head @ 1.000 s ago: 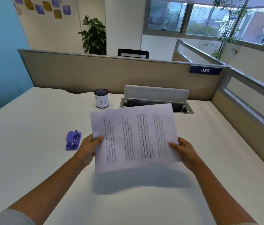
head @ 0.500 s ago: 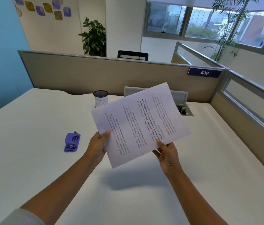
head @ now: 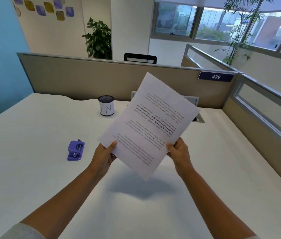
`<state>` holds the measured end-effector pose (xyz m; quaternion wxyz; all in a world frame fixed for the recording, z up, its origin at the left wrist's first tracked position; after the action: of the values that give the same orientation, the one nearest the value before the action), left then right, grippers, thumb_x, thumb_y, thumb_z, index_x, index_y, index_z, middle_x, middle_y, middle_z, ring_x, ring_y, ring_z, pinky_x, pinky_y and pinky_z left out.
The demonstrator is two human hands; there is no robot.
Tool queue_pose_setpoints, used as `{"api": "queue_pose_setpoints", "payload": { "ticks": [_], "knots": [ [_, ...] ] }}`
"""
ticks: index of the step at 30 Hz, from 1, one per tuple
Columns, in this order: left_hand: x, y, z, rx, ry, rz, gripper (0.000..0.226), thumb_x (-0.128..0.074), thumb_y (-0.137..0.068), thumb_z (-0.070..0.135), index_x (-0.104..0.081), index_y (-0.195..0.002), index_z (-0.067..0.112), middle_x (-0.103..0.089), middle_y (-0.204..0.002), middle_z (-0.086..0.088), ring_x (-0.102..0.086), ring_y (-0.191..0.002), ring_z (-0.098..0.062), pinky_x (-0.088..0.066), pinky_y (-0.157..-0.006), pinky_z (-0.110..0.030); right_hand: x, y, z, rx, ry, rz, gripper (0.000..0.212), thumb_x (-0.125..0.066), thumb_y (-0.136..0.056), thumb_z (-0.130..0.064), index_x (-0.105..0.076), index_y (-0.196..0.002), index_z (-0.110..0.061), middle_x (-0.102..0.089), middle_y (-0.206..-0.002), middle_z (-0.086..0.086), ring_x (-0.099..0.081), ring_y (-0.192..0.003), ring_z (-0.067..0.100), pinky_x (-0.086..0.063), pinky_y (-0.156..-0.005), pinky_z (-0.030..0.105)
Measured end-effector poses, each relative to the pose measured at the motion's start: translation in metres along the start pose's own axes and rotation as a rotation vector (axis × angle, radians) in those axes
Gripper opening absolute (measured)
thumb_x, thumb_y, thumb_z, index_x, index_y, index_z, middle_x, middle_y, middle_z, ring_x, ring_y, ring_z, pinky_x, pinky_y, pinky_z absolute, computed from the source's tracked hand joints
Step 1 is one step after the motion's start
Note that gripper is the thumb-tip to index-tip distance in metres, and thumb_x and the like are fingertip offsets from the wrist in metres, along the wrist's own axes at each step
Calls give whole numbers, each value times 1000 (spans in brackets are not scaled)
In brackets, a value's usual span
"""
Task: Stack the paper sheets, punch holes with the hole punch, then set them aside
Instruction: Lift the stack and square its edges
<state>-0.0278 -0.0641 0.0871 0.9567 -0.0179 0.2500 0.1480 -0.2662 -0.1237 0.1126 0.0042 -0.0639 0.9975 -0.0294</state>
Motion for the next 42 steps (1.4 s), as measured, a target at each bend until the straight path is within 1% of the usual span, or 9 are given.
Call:
{"api": "queue_pose_setpoints", "payload": {
  "ticks": [8, 12, 17, 23, 27, 30, 34, 38, 42],
  "knots": [
    [20, -1, 17, 131, -372, -101, 30, -48, -92, 26, -56, -119, 16, -63, -113, -5, -58, -99, -26, -51, -77, -33, 22, 3, -4, -107, -23, -191, 27, -48, -91, 0, -57, -108, -20, -66, -111, 4, -64, -104, 28, -56, -84, 44],
    [1, 3, 23, 48, -660, -175, 14, -52, -91, 21, -62, -95, 29, -71, -87, 17, -66, -87, -10, -55, -69, -22, 18, 5, -7, -78, 79, -231, 26, -48, -93, -6, -56, -114, -18, -65, -113, 8, -64, -103, 30, -53, -88, 52],
    [-12, 6, 31, -104, -542, -87, 13, -60, -86, 26, -62, -98, 30, -72, -92, 8, -69, -82, -14, -57, -72, -31, 9, 6, -17, -7, 120, -263, 28, -45, -94, -7, -57, -110, -26, -66, -111, 2, -63, -103, 28, -54, -87, 49],
    [-22, 11, 42, -164, -458, -79, 13, -64, -80, 28, -64, -92, 30, -73, -77, 19, -68, -71, -7, -56, -62, -20, 9, 6, -22, 56, 106, -267, 28, -46, -94, -8, -58, -110, -27, -66, -112, -1, -63, -102, 28, -56, -83, 44],
    [-19, 14, 41, -153, -473, -100, 55, -75, -48, 63, -65, -93, 32, -73, -87, 9, -68, -81, -22, -58, -70, -34, 6, 9, -17, 61, 140, -302, 24, -48, -93, -12, -57, -108, -28, -66, -110, -3, -64, -100, 23, -57, -80, 39],
    [-20, 13, 38, -147, -449, -126, 69, -74, -38, 70, -65, -94, 31, -74, -86, 9, -70, -78, -16, -58, -68, -30, 7, 9, -13, 51, 120, -306, 24, -49, -92, -12, -58, -109, -27, -65, -114, 2, -63, -104, 27, -55, -85, 45],
    [-25, 13, 38, -131, -400, -106, 61, -74, -46, 66, -65, -94, 28, -75, -83, 8, -70, -76, -16, -57, -65, -28, 12, 7, -5, 28, 86, -292, 25, -52, -91, -10, -61, -108, -25, -66, -115, 2, -64, -103, 25, -55, -86, 42],
    [-26, 12, 35, -126, -315, -44, 13, -58, -85, 25, -65, -96, 22, -75, -82, 5, -70, -78, -20, -58, -66, -31, 20, 12, 12, -14, 99, -254, 21, -58, -88, -8, -64, -104, -21, -71, -104, -4, -68, -95, 20, -56, -80, 32],
    [-24, 10, 33, -140, -221, 4, 15, -52, -90, 16, -63, -98, 22, -75, -82, 8, -71, -76, -12, -57, -62, -25, 31, 19, 33, -72, 23, -184, 24, -69, -80, -18, -66, -104, -17, -72, -102, 4, -67, -95, 26, -56, -78, 29]
  ]
}}
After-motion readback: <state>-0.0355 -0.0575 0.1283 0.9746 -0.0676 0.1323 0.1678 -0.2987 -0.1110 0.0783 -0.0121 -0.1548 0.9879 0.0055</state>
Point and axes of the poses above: each hand's wrist, its own y-axis away from the middle knuckle, its own x-axis out of the back of the hand, z = x × y, the point moved 3 cm from there along -y, towards the middle knuckle
